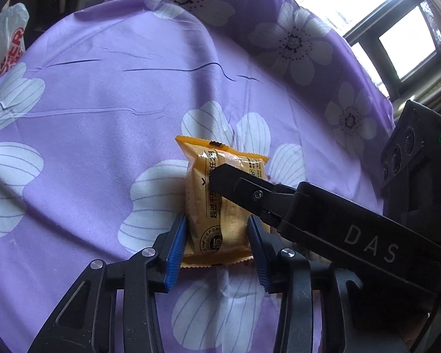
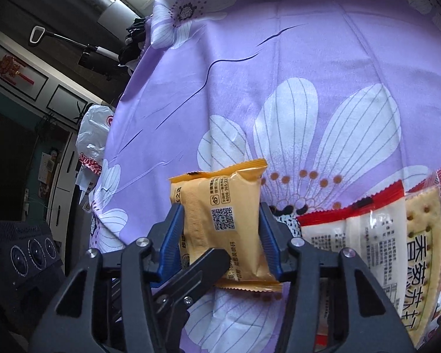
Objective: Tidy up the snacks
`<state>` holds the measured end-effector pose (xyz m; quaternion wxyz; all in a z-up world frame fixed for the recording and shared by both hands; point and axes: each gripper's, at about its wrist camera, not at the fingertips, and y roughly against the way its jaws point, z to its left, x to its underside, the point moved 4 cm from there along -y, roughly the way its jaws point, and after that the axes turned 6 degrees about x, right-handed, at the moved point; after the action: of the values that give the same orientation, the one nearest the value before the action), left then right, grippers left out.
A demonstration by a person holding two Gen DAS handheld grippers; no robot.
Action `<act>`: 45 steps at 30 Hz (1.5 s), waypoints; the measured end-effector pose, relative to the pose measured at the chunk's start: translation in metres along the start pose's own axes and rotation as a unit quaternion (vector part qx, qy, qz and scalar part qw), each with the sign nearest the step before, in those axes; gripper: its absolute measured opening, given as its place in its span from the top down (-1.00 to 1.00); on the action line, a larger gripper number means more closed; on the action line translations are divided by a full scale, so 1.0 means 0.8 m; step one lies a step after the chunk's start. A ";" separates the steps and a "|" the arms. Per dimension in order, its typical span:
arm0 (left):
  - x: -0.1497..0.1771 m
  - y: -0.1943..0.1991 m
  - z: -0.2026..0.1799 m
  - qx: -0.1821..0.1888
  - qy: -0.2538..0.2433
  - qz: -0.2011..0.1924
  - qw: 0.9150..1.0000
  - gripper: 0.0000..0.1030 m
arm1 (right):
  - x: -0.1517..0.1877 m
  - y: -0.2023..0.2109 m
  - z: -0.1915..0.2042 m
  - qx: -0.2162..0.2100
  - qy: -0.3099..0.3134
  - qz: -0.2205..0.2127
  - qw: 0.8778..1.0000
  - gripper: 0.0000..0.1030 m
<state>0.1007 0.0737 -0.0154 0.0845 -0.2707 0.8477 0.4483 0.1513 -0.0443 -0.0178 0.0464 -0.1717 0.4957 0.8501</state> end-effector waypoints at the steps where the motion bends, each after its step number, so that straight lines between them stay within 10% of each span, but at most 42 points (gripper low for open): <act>1: 0.005 0.002 -0.006 0.005 -0.006 0.011 1.000 0.19 | 0.006 0.006 -0.002 0.005 -0.006 0.002 1.000 0.02; 18: 0.099 0.057 -0.152 0.078 -0.199 -0.008 0.977 0.18 | 0.098 0.179 -0.059 0.030 -0.072 -0.141 0.987 0.00; 45: 0.117 0.062 -0.184 0.097 -0.232 -0.069 0.965 0.18 | 0.124 0.222 -0.073 0.062 -0.069 -0.195 0.976 -0.08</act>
<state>0.0100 -0.0586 0.0699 0.3359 -0.2077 0.8232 0.4080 0.0283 -0.1928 0.0690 0.2562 -0.2025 0.5002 0.8019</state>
